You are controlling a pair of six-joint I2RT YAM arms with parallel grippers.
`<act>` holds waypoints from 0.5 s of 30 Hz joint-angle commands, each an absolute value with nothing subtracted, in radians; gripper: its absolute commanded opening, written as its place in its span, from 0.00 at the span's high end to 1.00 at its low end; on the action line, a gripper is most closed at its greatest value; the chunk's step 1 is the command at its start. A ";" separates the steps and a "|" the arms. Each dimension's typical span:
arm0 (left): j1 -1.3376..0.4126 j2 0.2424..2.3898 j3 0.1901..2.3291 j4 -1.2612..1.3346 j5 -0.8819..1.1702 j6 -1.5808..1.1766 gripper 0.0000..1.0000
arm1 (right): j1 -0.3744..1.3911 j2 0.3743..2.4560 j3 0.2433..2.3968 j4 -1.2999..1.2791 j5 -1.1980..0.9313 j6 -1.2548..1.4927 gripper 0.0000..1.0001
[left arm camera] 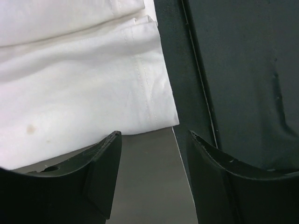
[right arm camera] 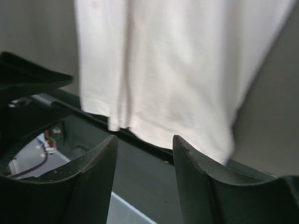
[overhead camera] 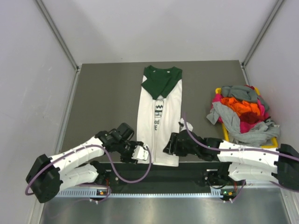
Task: Fold and stack the t-shirts
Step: Fold the tshirt
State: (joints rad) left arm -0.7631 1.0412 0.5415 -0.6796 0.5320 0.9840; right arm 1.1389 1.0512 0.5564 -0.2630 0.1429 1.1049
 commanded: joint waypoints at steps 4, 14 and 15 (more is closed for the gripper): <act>-0.863 1.025 0.512 -0.581 0.464 0.999 0.37 | 1.098 0.957 0.401 -0.310 0.138 1.204 0.49; -0.930 1.115 0.457 -0.519 0.414 0.989 0.41 | 1.086 1.029 0.313 -0.207 0.058 1.204 0.60; -0.931 1.124 0.454 -0.502 0.408 0.979 0.43 | 1.080 1.031 0.305 -0.174 0.055 1.209 0.63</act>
State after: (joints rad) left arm -0.9222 1.1004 0.4706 -0.5674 0.4236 0.9874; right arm 1.0969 1.0225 0.3401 -0.2401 0.0738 1.1938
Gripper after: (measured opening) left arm 0.588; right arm 0.396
